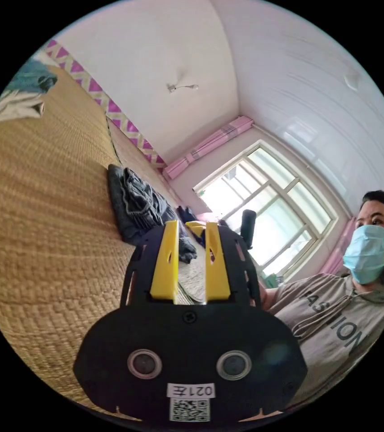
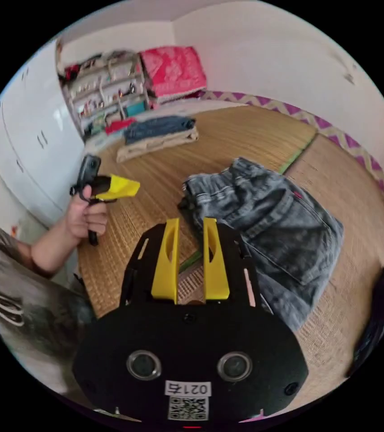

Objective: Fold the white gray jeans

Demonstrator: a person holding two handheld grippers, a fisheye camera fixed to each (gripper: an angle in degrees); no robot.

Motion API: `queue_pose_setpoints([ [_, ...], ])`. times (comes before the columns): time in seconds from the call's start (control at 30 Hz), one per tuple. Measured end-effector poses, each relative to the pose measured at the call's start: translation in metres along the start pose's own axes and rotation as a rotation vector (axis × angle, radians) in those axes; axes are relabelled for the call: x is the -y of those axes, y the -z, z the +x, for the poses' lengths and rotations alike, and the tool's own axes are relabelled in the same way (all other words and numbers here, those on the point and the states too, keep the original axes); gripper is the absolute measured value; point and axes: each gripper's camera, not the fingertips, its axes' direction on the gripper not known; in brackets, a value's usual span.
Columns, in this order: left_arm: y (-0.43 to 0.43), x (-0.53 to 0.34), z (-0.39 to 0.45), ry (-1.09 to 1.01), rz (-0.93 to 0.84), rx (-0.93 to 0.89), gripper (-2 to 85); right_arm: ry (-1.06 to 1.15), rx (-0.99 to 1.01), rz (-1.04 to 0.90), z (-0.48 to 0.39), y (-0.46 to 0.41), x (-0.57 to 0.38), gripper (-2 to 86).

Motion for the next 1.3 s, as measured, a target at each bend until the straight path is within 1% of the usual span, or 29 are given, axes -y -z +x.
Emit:
queue_pose_setpoints([
  [0.03,-0.012,0.014,0.006,-0.026,-0.022,0.067,9.6,-0.092,0.008,0.062,0.033,-0.002,-0.038,8.8],
  [0.07,-0.026,0.031,0.006,-0.039,-0.049,0.138,10.6,-0.192,-0.035,0.109,0.068,-0.008,-0.080,9.1],
  [0.1,-0.034,0.040,0.002,-0.039,-0.064,0.171,11.1,-0.239,-0.065,0.126,0.086,-0.013,-0.102,9.4],
  [0.13,-0.052,0.057,-0.013,-0.017,-0.109,0.229,12.0,-0.336,-0.135,0.148,0.123,-0.029,-0.148,9.9],
  [0.17,-0.071,0.072,-0.036,0.024,-0.171,0.250,13.2,-0.436,-0.171,0.138,0.162,-0.055,-0.194,10.6],
  [0.2,-0.081,0.078,-0.048,0.046,-0.208,0.250,13.9,-0.480,-0.164,0.130,0.182,-0.072,-0.218,10.9],
  [0.23,-0.101,0.087,-0.076,0.096,-0.287,0.244,15.0,-0.575,-0.118,0.114,0.221,-0.109,-0.265,11.5],
  [0.27,-0.113,0.091,-0.099,0.135,-0.329,0.255,15.7,-0.659,-0.034,0.094,0.259,-0.156,-0.312,12.1],
  [0.3,-0.118,0.093,-0.110,0.149,-0.350,0.265,16.0,-0.695,0.022,0.086,0.276,-0.181,-0.335,12.5],
  [0.33,-0.126,0.094,-0.130,0.183,-0.392,0.284,16.6,-0.767,0.133,0.077,0.305,-0.234,-0.379,13.0],
  [0.37,-0.131,0.094,-0.144,0.203,-0.410,0.259,16.5,-0.822,0.233,0.086,0.328,-0.286,-0.419,13.3],
  [0.4,-0.133,0.093,-0.150,0.214,-0.413,0.244,16.4,-0.843,0.271,0.084,0.338,-0.312,-0.437,13.3],
  [0.47,-0.151,0.092,-0.158,0.220,-0.457,0.230,15.9,-0.886,0.375,0.088,0.365,-0.410,-0.491,12.6],
  [0.5,-0.157,0.092,-0.158,0.217,-0.474,0.236,15.6,-0.892,0.386,0.092,0.370,-0.432,-0.502,12.3],
  [0.57,-0.179,0.090,-0.160,0.212,-0.523,0.288,12.7,-0.871,0.428,0.083,0.384,-0.514,-0.529,10.7],
  [0.6,-0.183,0.089,-0.162,0.217,-0.532,0.296,11.4,-0.861,0.440,0.074,0.387,-0.535,-0.534,10.2],
  [0.63,-0.190,0.086,-0.167,0.209,-0.550,0.311,8.8,-0.853,0.482,0.059,0.394,-0.577,-0.545,9.1],
  [0.67,-0.187,0.084,-0.173,0.221,-0.540,0.301,7.1,-0.856,0.514,0.070,0.404,-0.612,-0.561,7.7],
  [0.77,-0.162,0.078,-0.179,0.244,-0.461,0.233,4.8,-0.865,0.596,0.115,0.428,-0.675,-0.598,4.6],
  [0.83,-0.144,0.075,-0.171,0.236,-0.425,0.193,4.3,-0.844,0.634,0.144,0.435,-0.697,-0.605,3.4],
  [0.9,-0.115,0.078,-0.155,0.211,-0.377,0.175,4.1,-0.783,0.614,0.150,0.434,-0.709,-0.589,2.8],
  [1.0,-0.037,0.090,-0.125,0.162,-0.278,0.159,4.1,-0.654,0.562,0.128,0.426,-0.728,-0.528,2.2],
  [1.07,0.050,0.105,-0.102,0.126,-0.177,0.190,4.0,-0.554,0.564,0.118,0.417,-0.755,-0.455,2.0],
  [1.1,0.075,0.109,-0.096,0.118,-0.148,0.204,4.0,-0.522,0.568,0.115,0.414,-0.764,-0.433,1.9],
  [1.17,0.174,0.125,-0.074,0.085,-0.035,0.275,4.1,-0.410,0.607,0.110,0.401,-0.806,-0.339,2.1],
  [1.2,0.199,0.128,-0.069,0.080,-0.002,0.293,4.1,-0.384,0.617,0.110,0.397,-0.817,-0.313,2.2],
  [1.27,0.290,0.138,-0.059,0.083,0.138,0.356,4.1,-0.268,0.632,0.106,0.375,-0.861,-0.205,2.9],
  [1.3,0.310,0.139,-0.059,0.089,0.175,0.366,4.1,-0.244,0.628,0.109,0.368,-0.870,-0.177,3.3],
])
